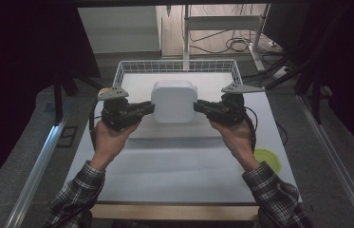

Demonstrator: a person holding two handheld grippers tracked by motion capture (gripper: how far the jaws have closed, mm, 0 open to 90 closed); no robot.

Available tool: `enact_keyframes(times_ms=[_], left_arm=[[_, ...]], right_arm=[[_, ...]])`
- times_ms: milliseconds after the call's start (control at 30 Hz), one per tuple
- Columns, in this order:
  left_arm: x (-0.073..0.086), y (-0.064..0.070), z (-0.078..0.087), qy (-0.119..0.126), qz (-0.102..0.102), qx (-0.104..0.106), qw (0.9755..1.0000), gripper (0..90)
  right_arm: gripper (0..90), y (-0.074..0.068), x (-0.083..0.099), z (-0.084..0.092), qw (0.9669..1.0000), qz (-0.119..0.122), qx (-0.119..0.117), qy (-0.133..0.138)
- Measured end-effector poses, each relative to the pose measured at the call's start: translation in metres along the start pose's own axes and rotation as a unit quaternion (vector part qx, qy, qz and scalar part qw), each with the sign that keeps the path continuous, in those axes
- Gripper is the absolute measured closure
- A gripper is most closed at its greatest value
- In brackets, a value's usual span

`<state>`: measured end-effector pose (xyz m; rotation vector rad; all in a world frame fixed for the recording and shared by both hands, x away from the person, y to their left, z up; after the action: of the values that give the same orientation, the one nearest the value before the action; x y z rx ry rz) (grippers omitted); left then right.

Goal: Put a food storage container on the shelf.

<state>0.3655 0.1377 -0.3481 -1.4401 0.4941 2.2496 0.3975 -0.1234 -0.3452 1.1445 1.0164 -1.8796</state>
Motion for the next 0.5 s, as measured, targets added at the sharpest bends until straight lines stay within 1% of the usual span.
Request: enact_keyframes(times_ms=[33,67,233,500], left_arm=[[-0.003,-0.002,-0.001,0.001,0.0,0.0,1.0,79.3],[-0.005,-0.004,-0.003,0.001,0.004,-0.001,1.0,79.2],[-0.015,-0.014,-0.012,0.001,0.013,0.0,0.9999,79.1],[-0.023,-0.026,-0.025,0.004,0.026,0.0,0.9996,78.7]], right_arm=[[78.6,0.001,-0.003,-0.001,1.0,0.002,0.002,0.0],[78.6,0.003,-0.007,-0.002,1.0,0.002,0.003,0.001],[78.5,0.011,-0.02,-0.008,0.9999,0.001,0.012,0.003],[78.2,0.024,-0.032,-0.017,0.9997,-0.009,0.02,0.006]])
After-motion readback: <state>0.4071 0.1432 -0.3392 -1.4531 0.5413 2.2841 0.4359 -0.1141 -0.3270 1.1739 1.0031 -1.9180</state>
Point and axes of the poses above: each handheld gripper's, and its own axes: z roughly backward along the jaws, x roughly out of its underside, y roughly to its right, the point moved 4 cm from there along -z, roughly forward along the jaws, and after that the axes turned 12 degrees about -x, right-handed, at the moved point
